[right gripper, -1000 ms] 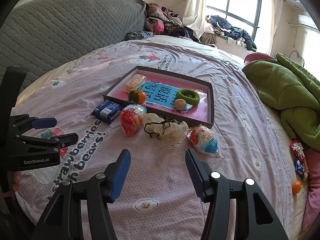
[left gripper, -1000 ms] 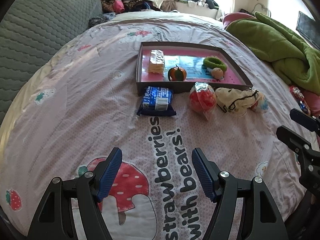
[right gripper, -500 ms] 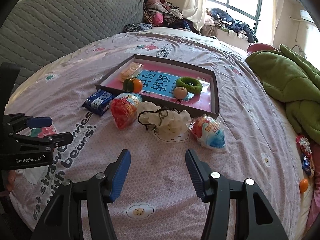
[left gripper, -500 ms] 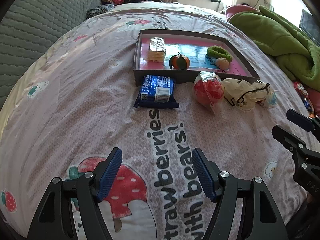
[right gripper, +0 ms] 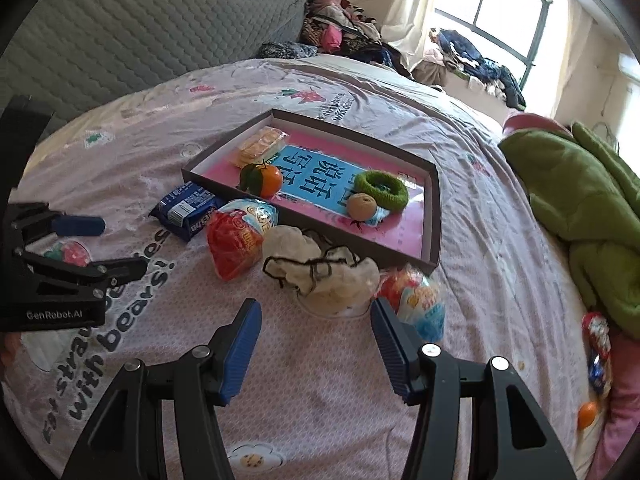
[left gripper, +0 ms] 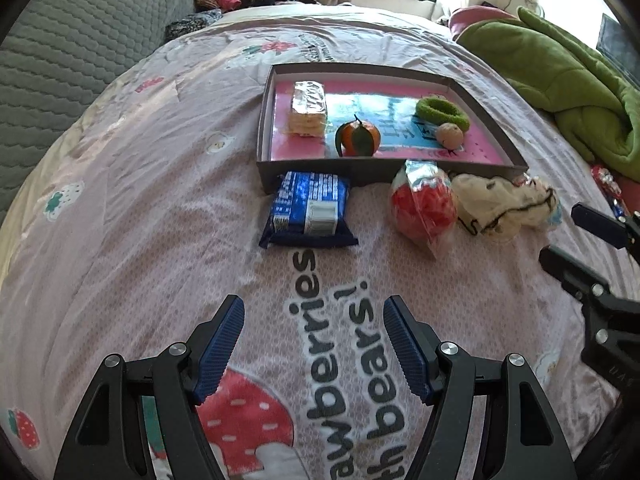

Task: Organize objects
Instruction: 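Move the left gripper to the blue biscuit packet while the right approaches the cream cloth pouch, then close the left gripper on the blue packet while the right grasps the cloth pouch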

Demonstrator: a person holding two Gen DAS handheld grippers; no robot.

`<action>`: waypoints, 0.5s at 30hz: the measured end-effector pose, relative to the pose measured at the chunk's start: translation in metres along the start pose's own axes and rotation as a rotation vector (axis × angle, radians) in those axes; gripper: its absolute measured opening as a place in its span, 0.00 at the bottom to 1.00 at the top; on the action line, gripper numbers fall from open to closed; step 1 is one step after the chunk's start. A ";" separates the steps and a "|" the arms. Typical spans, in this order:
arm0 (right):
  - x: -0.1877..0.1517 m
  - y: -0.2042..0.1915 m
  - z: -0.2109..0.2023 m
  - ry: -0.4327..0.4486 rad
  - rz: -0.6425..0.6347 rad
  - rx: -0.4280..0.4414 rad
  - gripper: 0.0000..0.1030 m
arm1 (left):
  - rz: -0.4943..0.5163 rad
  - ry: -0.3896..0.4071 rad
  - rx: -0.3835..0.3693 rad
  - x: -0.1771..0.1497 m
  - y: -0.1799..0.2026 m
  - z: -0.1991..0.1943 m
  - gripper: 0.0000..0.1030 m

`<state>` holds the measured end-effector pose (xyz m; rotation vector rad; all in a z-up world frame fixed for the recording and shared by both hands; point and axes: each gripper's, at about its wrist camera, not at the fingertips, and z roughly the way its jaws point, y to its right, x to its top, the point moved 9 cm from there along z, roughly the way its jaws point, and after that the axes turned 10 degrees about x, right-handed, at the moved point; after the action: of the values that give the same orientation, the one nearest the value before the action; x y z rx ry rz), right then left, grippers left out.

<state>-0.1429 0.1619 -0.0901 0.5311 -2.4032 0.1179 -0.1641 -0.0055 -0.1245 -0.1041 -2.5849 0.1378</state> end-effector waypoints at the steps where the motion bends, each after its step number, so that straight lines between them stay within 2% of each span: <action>1: 0.001 0.000 0.003 -0.008 -0.015 -0.008 0.55 | -0.003 -0.005 -0.004 0.002 0.000 0.002 0.72; 6: 0.007 0.004 0.013 -0.031 -0.083 -0.058 0.55 | -0.002 -0.003 -0.003 0.016 -0.003 0.010 0.72; 15: 0.017 0.008 0.039 -0.069 -0.155 -0.064 0.55 | -0.001 -0.032 -0.003 0.033 -0.005 0.034 0.72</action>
<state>-0.1814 0.1551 -0.1089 0.6989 -2.4129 -0.0451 -0.2106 -0.0100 -0.1352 -0.1026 -2.6175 0.1365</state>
